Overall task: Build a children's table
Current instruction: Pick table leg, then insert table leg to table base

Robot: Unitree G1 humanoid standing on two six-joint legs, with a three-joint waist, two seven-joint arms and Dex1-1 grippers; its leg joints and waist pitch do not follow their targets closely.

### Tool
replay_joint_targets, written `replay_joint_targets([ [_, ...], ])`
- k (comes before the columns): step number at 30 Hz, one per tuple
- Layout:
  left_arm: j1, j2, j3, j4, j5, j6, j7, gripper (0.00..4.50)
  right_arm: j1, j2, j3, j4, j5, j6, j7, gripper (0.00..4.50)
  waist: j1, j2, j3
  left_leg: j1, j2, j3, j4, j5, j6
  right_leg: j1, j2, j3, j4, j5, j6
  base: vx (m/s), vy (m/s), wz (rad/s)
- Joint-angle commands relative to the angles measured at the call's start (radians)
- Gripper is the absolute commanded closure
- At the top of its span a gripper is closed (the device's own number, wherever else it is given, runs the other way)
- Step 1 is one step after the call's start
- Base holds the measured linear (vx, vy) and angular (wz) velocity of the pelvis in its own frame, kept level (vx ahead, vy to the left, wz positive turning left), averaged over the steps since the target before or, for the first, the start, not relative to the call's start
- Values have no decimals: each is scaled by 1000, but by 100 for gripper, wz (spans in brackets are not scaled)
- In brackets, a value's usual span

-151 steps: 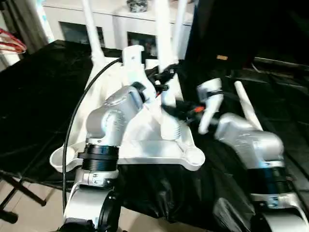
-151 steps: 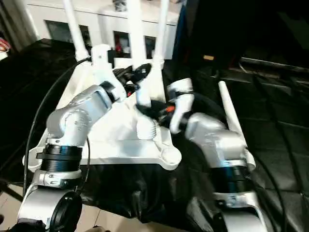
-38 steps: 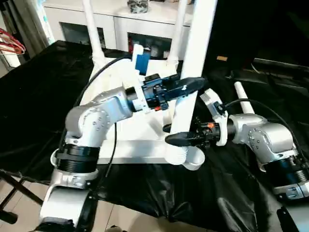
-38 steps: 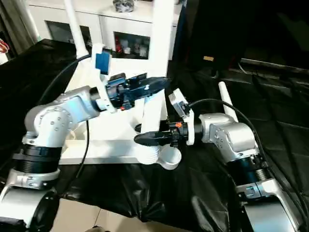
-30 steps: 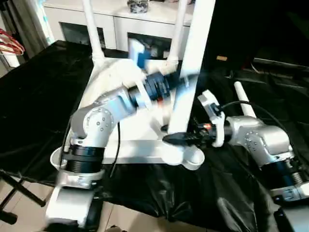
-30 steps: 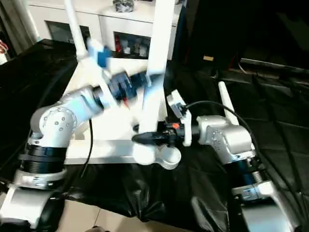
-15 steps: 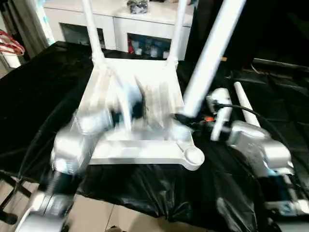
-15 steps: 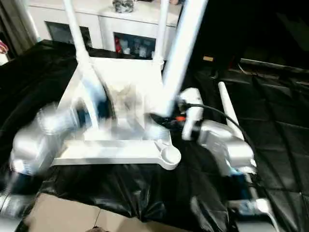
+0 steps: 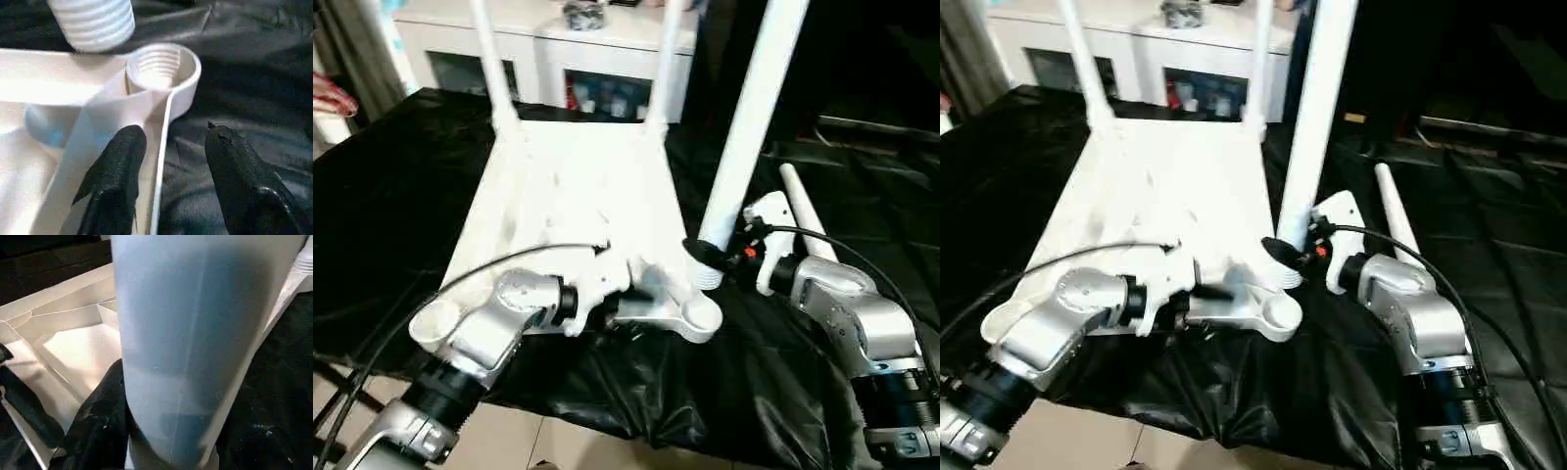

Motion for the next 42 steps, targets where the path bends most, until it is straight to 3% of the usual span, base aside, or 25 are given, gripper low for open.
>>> replay_joint_targets([
  [1, -24, -2, -10, 30, 28, -22, 6, 251, 8, -7, -6, -24, -7, -3, -11, 261, -1, 14, -73, 20, 42, -28, -70, -237, -32, 45, -79, 53, -85, -298, -158, 0, 0, 0],
  [5, -36, -9, -12, 71, 39, -43, 12, 279, 16, -3, -11, -34, -3, 2, -13, 261, -2, 12, -75, 19, 42, -28, -69, -229, -24, 47, -80, 53, -83, -285, -168, 0, 0, 0],
  [6, -38, -12, -11, 81, 38, -48, 9, 285, 18, -1, -11, -38, -3, 0, -13, 261, -1, 21, -76, 20, 44, -30, -69, -225, -25, 47, -81, 54, -80, -271, -175, 0, 0, 0],
  [8, -47, -18, -7, 107, 39, -64, -2, 301, 26, 0, -8, -46, -2, -2, -17, 261, -3, 15, -75, 20, 41, -27, -68, -229, -20, 48, -79, 52, -83, -271, -176, 0, 0, 0],
  [23, -59, 14, -14, 164, 86, -98, -68, 415, 24, 1, -2, -47, 8, 0, -16, 261, -4, 14, -72, 24, 43, -29, -70, -256, -18, 40, -83, 52, -93, -374, -152, 0, 0, 0],
  [27, -57, 22, -13, 166, 93, -97, -70, 447, 19, 4, -2, -42, 10, 0, -15, 261, -5, 14, -73, 22, 44, -29, -70, -246, -17, 42, -83, 53, -89, -355, -155, 0, 0, 0],
  [30, -55, 20, 2, 163, 93, -78, -53, 450, 13, 7, -2, -38, 13, 1, -13, 261, -5, 13, -74, 19, 43, -29, -70, -233, -14, 44, -83, 53, -86, -334, -161, 0, 0, 0],
  [33, -50, -5, 65, 136, 43, -11, -11, 450, -2, 19, -2, -22, 21, 1, -9, 261, -9, 13, -73, 18, 43, -28, -69, -234, -12, 44, -84, 52, -85, -336, -173, 0, 0, 0],
  [36, -40, -33, 115, 101, 18, 55, 62, 450, -27, 39, -11, 4, 36, 3, -10, 261, -14, 4, -72, 16, 41, -28, -68, -230, -7, 45, -83, 51, -88, -358, -165, 0, 0, 0],
  [39, -32, -48, 120, 81, 31, 80, 101, 450, -45, 49, -11, 31, 36, -3, -12, 261, -24, -1, -73, 6, 40, -30, -67, -203, 3, 51, -84, 49, -85, -357, -160, 0, 0, 0],
  [42, -24, -59, 114, 73, 44, 80, 117, 450, -58, 57, -5, 63, 25, -18, -9, 261, -24, -3, -76, 9, 37, -27, -62, -186, 15, 48, -84, 51, -87, -354, -153, 0, 0, 0],
])
